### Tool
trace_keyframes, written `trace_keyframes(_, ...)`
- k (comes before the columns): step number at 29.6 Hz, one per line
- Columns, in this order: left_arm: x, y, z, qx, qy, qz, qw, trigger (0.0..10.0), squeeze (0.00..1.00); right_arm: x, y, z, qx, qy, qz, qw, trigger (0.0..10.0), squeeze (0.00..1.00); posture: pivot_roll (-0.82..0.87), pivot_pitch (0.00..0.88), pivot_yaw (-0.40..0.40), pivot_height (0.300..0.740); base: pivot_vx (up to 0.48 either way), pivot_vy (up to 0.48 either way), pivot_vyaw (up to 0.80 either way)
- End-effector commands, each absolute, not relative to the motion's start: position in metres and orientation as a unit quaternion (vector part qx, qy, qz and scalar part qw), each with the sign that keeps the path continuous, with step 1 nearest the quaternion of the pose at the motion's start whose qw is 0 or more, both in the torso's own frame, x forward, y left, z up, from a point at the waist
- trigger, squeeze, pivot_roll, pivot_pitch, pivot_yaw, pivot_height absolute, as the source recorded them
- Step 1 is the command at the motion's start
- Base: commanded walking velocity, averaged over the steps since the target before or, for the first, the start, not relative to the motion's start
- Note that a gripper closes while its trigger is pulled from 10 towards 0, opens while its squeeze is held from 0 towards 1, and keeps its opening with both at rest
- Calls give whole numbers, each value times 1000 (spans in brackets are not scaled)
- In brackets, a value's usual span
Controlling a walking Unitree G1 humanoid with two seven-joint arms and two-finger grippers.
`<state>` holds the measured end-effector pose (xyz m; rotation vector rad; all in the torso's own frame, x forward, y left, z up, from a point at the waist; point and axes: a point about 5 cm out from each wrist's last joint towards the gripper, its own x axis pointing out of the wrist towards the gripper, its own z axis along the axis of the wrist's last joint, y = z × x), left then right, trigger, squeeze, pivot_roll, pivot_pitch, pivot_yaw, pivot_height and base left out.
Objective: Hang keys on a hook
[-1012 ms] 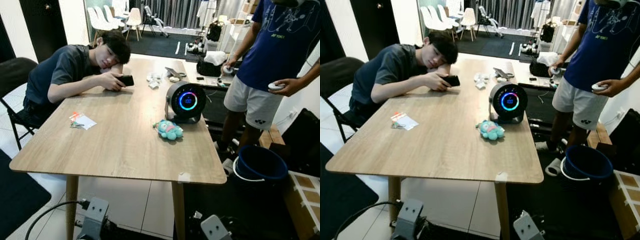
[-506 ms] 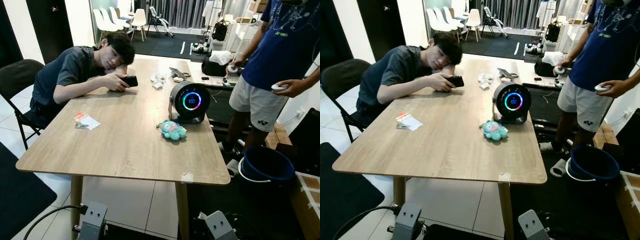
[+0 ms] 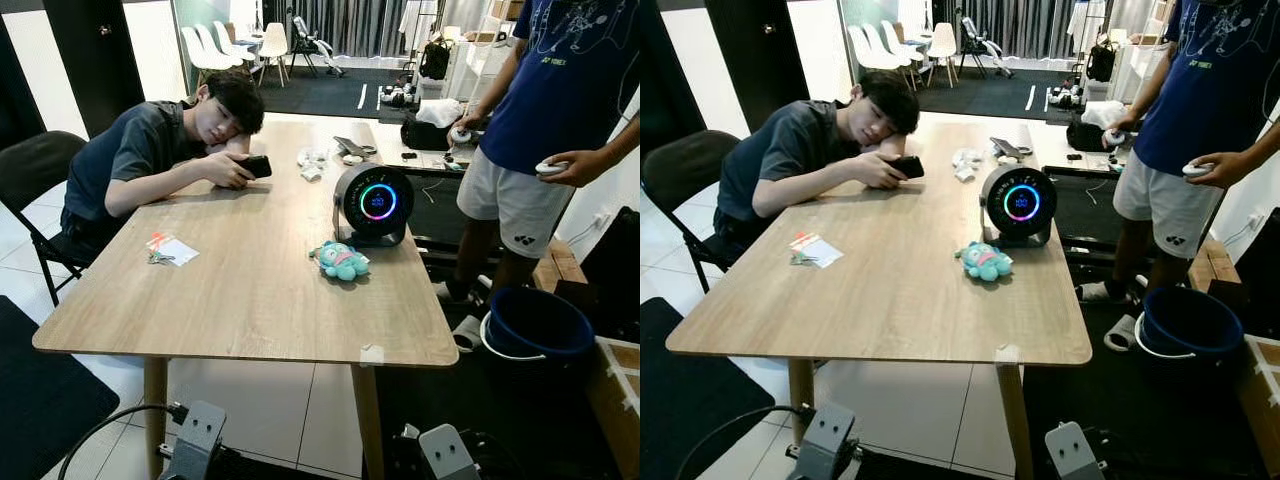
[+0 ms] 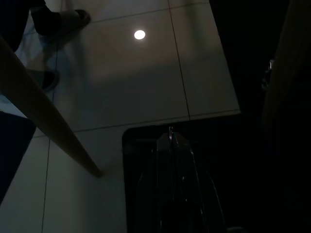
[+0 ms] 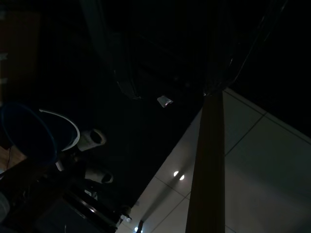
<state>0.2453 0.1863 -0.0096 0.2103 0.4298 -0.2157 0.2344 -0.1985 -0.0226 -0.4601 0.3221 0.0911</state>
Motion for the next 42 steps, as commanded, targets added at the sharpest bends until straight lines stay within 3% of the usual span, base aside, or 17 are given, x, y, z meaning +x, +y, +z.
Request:
trace_keyframes(1, 242, 190, -14, 109, 227, -107, 962, 10000, 0, 228, -198, -28, -226, 174, 43, 957, 10000, 0, 24, 92, 12, 740, 0, 0, 0)
trace_keyframes(13, 241, 187, -14, 111, 227, -110, 961, 10000, 0, 226, -192, -29, -231, 169, 67, 956, 10000, 0, 27, 94, 11, 740, 0, 0, 0)
trace_keyframes(31, 241, 187, -15, 111, 229, -112, 960, 10000, 0, 222, -191, -33, -230, 180, 73, 954, 10000, 0, 28, 94, 14, 740, 0, 0, 789)
trace_keyframes(42, 220, 192, -35, 126, 278, -126, 944, 10000, 0, 219, -193, -35, -235, 186, 76, 951, 10000, 0, 33, 97, 13, 740, 0, 0, 800)
